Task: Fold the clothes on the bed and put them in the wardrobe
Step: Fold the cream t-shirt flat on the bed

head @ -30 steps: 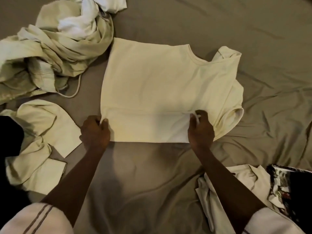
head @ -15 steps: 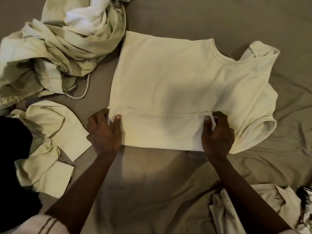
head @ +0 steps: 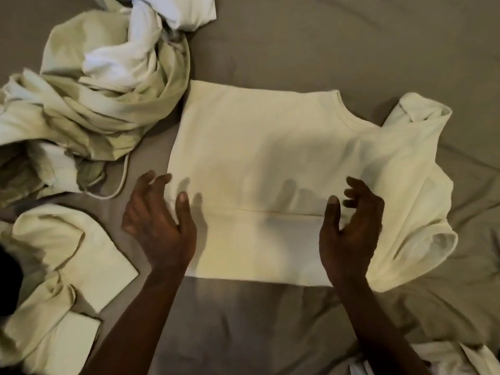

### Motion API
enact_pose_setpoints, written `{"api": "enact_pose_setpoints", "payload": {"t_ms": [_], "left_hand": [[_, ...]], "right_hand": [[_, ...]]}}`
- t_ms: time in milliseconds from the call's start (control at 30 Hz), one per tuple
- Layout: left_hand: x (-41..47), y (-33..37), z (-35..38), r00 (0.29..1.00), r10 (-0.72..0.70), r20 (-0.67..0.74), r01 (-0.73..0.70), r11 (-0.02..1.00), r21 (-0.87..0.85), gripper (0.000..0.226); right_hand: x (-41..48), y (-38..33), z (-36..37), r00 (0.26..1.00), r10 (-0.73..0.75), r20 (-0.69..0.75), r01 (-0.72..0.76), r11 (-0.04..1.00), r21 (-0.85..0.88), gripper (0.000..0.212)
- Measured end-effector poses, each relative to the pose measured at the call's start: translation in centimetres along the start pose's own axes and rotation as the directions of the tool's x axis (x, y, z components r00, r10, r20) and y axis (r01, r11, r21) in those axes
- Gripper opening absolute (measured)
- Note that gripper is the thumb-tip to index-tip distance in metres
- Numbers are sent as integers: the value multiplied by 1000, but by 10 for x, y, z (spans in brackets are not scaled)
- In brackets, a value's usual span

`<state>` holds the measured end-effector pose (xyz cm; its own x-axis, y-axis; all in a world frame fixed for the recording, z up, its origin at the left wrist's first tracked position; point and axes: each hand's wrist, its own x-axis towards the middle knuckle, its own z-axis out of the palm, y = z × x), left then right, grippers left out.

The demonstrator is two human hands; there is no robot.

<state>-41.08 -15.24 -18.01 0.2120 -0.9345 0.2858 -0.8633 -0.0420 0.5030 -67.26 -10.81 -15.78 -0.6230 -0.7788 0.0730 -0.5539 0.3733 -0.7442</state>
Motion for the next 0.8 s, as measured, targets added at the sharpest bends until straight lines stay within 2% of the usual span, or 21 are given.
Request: {"api": "enact_pose_setpoints", "payload": {"t_ms": [33,67,133,267,333,400,467,567,667,733,800], "left_hand": [[17,7,6,995,88,42,-83,992,-96,35],[36,16,13,983,164,87,-149,976,-156,35],[79,38,30,961,220,169,-196,969,-148,46],[169,69,65,908,182,377,-227,971,78,73],[206,69,76,849,114,517,-240,953,185,77],[227,64,81,791,59,609,-230,951,206,67],[230,58,79,803,83,590,-226,959,173,43],[201,49,61,916,137,377,-168,984,52,28],[137,35,27,964,215,157,-212,977,-34,23],[87,23,6,973,194,128,-183,978,-97,23],[45,10,-1,975,81,207,-53,989,-138,24]], "right_hand": [[20,-7,6,999,10,52,-16,993,118,37],[41,-15,14,995,33,99,-49,986,161,37],[86,-26,34,976,126,177,-155,975,159,43],[170,-40,76,886,297,357,-373,913,166,66],[195,-49,83,822,370,432,-434,899,55,58],[204,-49,85,800,418,430,-461,887,-5,38],[201,-52,81,832,427,355,-476,877,60,22],[173,-58,64,875,439,204,-483,813,324,13],[120,-56,34,819,548,170,-530,609,589,5],[80,-46,16,762,626,166,-582,550,599,14],[42,-23,8,773,625,110,-592,648,480,18]]}}
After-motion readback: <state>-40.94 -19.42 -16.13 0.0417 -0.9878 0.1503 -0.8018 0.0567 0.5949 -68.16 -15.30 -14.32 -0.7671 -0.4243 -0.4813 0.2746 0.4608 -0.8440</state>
